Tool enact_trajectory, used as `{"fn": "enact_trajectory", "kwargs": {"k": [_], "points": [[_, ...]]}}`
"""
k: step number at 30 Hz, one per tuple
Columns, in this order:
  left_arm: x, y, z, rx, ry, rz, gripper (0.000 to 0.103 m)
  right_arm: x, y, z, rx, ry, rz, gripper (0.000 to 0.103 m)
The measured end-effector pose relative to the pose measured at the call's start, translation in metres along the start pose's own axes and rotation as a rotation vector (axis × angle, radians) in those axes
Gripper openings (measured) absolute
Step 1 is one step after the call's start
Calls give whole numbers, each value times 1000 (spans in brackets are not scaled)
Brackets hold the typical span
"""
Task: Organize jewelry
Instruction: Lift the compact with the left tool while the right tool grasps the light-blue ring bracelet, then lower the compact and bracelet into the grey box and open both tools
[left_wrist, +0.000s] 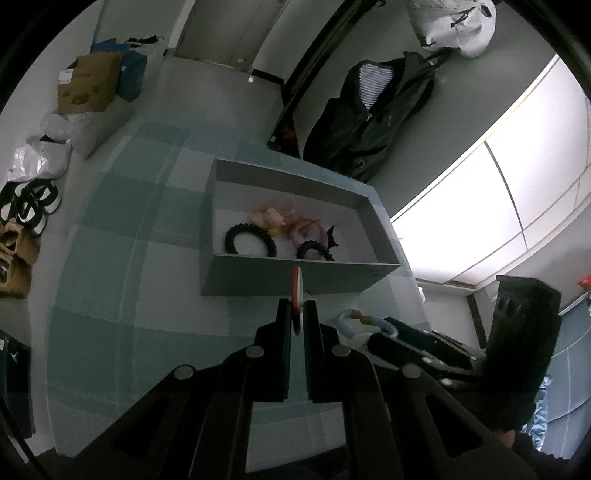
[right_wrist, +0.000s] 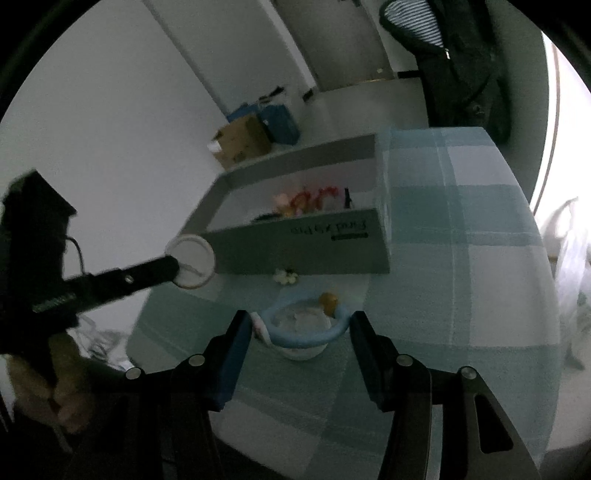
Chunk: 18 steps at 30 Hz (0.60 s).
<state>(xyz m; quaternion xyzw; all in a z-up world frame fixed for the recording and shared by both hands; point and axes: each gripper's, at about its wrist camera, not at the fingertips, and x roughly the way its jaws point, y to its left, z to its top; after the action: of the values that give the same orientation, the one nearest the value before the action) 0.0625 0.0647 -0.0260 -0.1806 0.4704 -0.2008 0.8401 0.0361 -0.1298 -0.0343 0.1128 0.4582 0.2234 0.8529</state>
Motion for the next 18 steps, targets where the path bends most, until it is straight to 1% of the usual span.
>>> {"fn": "enact_trajectory", "kwargs": {"k": [5, 9, 13, 18], "points": [[-3, -2, -1, 12, -18, -13, 2, -18, -2, 4, 35, -59, 49, 53], [-8, -4, 1, 24, -42, -27, 2, -29, 3, 10, 31, -97, 81, 53], [-12, -5, 4, 24, -60, -54, 2, -37, 8, 17, 18, -130, 118, 53], [-12, -8, 8, 36, -62, -84, 2, -44, 8, 24, 39, -156, 164, 53]]}}
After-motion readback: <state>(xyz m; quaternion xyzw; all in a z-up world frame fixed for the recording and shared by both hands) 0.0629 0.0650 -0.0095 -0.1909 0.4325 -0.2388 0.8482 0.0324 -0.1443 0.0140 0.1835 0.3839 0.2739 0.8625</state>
